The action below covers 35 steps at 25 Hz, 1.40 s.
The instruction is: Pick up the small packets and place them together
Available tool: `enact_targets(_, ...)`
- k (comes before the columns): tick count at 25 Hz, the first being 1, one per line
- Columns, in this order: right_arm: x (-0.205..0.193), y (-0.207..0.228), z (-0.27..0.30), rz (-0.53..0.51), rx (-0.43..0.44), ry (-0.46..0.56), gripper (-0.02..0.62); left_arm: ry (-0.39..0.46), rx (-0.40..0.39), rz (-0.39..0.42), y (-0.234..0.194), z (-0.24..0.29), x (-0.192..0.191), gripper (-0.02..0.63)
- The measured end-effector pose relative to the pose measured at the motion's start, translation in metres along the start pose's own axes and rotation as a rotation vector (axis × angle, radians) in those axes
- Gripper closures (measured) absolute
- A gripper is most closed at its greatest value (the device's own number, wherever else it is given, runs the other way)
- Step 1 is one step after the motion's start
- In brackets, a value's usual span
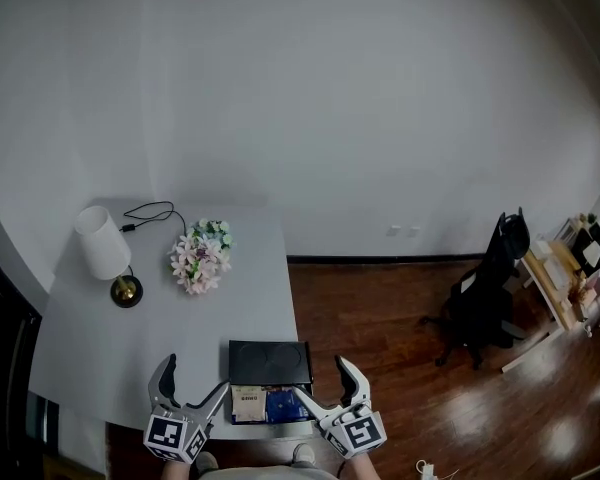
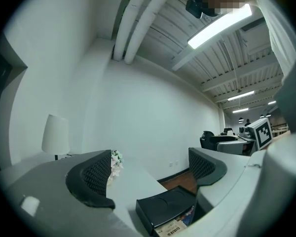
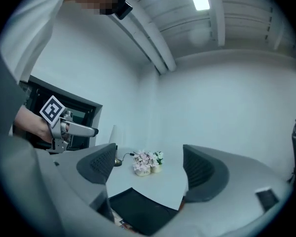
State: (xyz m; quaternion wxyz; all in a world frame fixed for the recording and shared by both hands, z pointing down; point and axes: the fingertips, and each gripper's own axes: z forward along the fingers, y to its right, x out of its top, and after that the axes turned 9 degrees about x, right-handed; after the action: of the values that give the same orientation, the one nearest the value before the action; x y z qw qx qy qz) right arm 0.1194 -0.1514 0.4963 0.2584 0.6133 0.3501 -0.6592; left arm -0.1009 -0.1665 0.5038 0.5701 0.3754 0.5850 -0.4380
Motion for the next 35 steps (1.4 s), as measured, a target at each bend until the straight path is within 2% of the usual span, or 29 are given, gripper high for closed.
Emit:
enact_targets(2,0.005,0.001,0.0,0.017,0.017,0.024,0.158,-0.024,-0.003,-0.026,0.0,0.001,-0.005,0.146)
enact_targets(3,0.006,0.002,0.0,0.029,0.026,0.031,0.158,-0.035,-0.002,-0.027,0.0,0.002,-0.008,0.183)
enact_targets(4,0.006,0.003,0.0,0.04,0.039,0.031,0.158,-0.04,0.0,-0.016,0.0,0.003,-0.009,0.184)
enact_targets(7,-0.007,0.002,0.001,0.069,0.11,-0.005,0.193,-0.021,-0.002,0.026,0.003,0.004,-0.006,0.184)
enact_targets(10,-0.037,0.003,0.001,0.1,0.174,-0.077,0.193,0.002,-0.006,0.041,0.005,0.005,0.001,0.175)
enact_targets(13,-0.083,-0.006,0.005,0.113,0.279,-0.228,0.194,-0.011,0.004,0.042,0.002,0.006,-0.004,0.175)
enact_targets(18,-0.177,-0.053,0.006,-0.045,0.578,-0.605,0.195,-0.027,0.018,0.045,-0.001,0.003,-0.008,0.175)
enact_targets(22,-0.236,-0.077,0.005,-0.088,0.726,-0.787,0.196,-0.033,0.028,0.043,-0.004,-0.001,-0.011,0.176)
enact_targets(25,-0.267,-0.089,0.005,-0.145,0.799,-0.888,0.196,-0.034,0.032,0.049,-0.004,-0.005,-0.01,0.176)
enact_targets(29,-0.297,-0.094,0.005,-0.221,0.844,-0.999,0.196,-0.044,0.042,0.044,-0.006,-0.01,-0.014,0.176)
enact_targets(31,-0.307,-0.096,0.002,-0.252,0.872,-1.043,0.273,-0.047,0.048,0.04,-0.007,-0.012,-0.016,0.176)
enact_targets(35,-0.322,-0.098,0.001,-0.332,0.893,-1.116,0.274,-0.053,0.058,0.043,-0.01,-0.017,-0.017,0.176)
